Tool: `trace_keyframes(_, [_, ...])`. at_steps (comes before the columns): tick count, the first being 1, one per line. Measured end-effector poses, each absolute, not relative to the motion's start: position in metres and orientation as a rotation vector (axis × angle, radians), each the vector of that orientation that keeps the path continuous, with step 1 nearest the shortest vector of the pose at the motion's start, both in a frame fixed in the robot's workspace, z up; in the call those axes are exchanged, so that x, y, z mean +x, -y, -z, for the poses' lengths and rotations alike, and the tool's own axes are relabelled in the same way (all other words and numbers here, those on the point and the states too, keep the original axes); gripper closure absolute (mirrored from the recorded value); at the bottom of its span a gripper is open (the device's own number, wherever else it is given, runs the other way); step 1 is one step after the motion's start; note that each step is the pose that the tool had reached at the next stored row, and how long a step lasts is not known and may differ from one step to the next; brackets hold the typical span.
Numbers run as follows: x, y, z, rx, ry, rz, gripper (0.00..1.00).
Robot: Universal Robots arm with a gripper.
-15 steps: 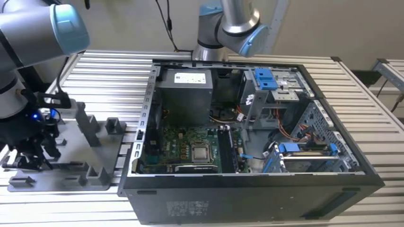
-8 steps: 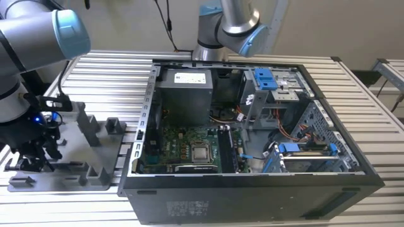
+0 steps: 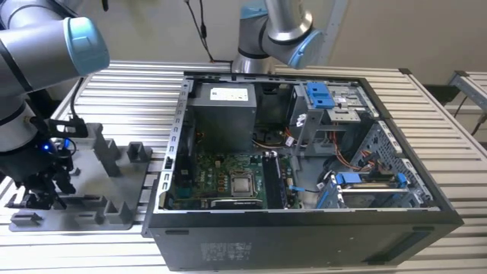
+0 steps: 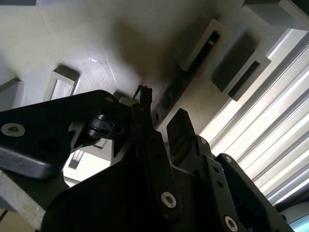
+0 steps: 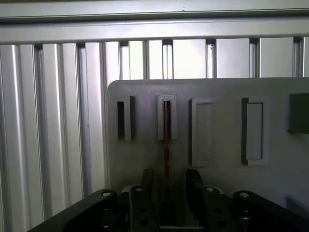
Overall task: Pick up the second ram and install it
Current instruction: 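Pick up the second ram and move it above second insertion slot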
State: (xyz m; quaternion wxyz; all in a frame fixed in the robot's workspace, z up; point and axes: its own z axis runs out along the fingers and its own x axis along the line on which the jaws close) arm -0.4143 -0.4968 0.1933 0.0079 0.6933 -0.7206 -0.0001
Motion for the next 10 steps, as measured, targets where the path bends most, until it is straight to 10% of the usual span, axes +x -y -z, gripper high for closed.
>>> trace_keyframes(10, [-0.4144,0.4968,-0.1933,2.167,2.252,0.000,0.73])
